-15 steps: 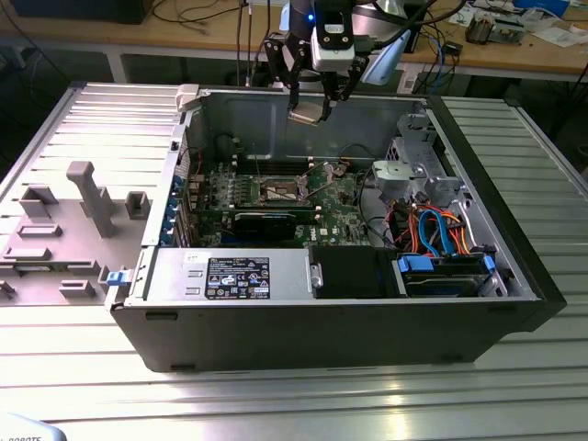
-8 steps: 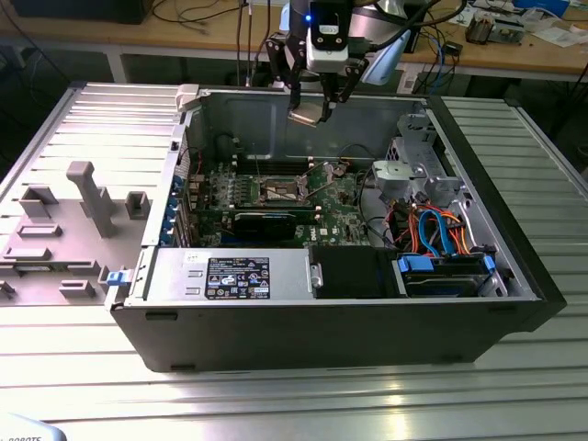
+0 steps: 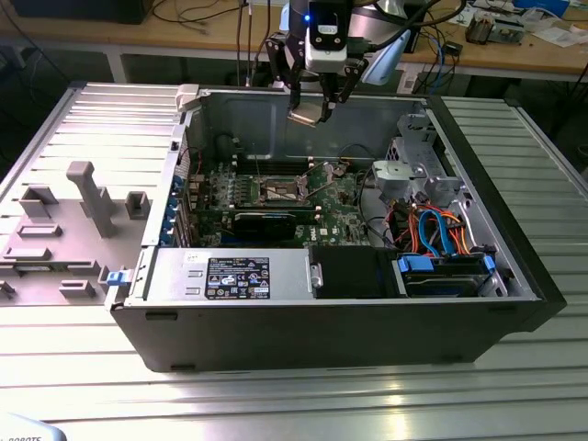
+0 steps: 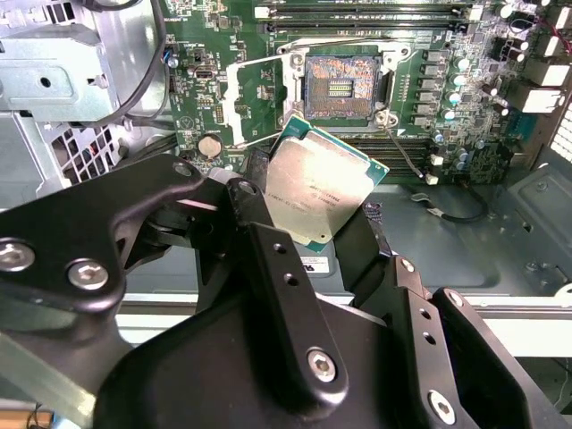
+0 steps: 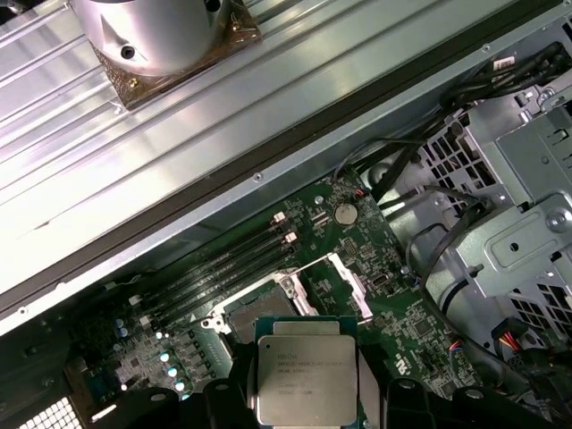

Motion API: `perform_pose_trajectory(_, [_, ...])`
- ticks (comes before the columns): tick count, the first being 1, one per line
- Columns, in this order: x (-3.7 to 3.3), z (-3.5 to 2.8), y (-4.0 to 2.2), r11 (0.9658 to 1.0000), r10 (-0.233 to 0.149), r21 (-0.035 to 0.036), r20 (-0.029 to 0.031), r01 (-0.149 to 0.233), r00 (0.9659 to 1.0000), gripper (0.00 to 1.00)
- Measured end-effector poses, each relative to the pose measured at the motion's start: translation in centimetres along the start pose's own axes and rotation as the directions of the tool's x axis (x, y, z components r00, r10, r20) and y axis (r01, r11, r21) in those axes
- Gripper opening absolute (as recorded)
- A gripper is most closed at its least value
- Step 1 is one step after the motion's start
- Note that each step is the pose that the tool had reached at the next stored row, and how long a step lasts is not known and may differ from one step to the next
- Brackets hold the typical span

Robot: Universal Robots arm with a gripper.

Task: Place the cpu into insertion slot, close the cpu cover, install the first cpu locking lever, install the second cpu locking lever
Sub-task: 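Place the cpu into insertion slot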

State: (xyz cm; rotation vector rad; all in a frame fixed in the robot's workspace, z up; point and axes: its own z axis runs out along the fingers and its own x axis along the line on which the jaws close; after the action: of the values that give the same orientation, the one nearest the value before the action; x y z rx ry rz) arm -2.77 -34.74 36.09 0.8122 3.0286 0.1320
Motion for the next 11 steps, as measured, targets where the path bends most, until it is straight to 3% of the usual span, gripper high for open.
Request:
perform_pose_trajectory(7, [0.01,0.00,-0.01,1.0000,0.000,0.0001,0.0000,0.000,1.0000,0.54])
perform_pose_trajectory(11, [0.02,0.00,-0.02,0.9998,0.019,0.0004,0.0020,-0.019,0.9998,0.54])
